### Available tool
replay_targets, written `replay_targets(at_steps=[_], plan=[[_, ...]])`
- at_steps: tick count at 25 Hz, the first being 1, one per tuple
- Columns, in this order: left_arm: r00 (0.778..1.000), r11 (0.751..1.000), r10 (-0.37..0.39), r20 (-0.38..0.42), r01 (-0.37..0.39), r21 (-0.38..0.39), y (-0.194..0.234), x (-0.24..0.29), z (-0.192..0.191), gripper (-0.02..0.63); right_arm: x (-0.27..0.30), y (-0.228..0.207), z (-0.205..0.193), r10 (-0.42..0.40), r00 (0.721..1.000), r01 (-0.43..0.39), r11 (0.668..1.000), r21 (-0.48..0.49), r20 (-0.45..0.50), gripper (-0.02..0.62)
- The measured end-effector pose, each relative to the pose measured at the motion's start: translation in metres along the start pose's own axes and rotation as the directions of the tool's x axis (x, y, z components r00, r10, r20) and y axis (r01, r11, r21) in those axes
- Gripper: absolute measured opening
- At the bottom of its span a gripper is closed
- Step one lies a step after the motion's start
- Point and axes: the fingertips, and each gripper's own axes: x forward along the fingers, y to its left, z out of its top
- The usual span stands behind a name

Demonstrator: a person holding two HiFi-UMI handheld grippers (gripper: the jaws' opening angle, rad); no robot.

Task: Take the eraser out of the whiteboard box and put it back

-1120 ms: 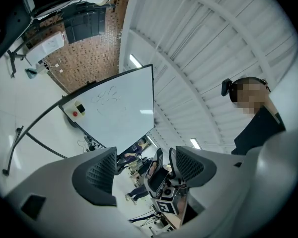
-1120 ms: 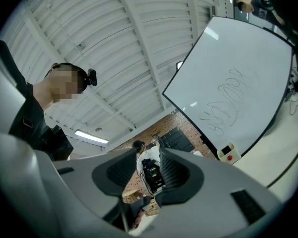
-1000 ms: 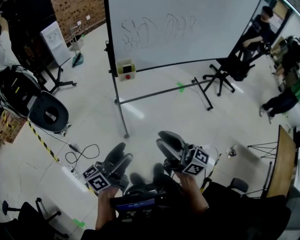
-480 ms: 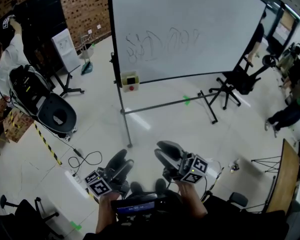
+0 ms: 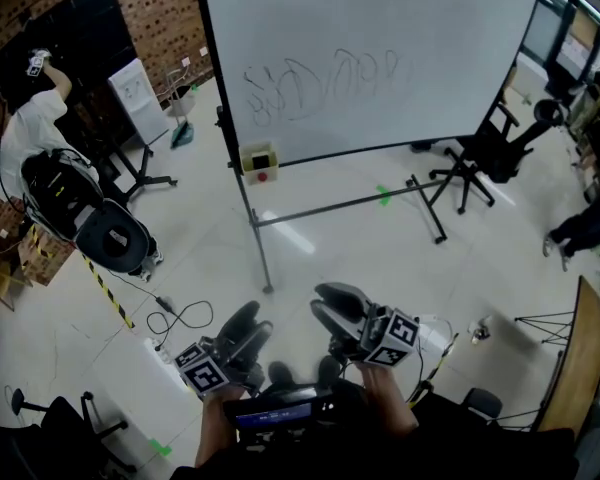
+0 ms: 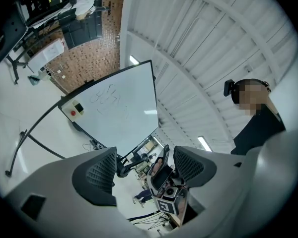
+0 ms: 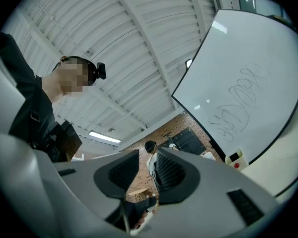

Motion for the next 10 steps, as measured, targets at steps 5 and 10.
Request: replay_targets(at_steps=[5, 10], plan=[[1.0, 1.0, 0.001, -0.008, -0.001, 0.002, 0.001, 0.013, -0.001, 0.367, 0.003, -0.009, 0.004, 0.014, 1.0, -0.014, 1.0, 0.005, -0.01, 0.133], [1.0, 1.0, 0.018, -0.008, -0.018, -0.005, 0.011, 0.018, -0.002, 0.367, 0.008, -0.014, 0.004, 0.032, 0.999, -0.032, 0.999, 0.008, -0.024, 0.133]])
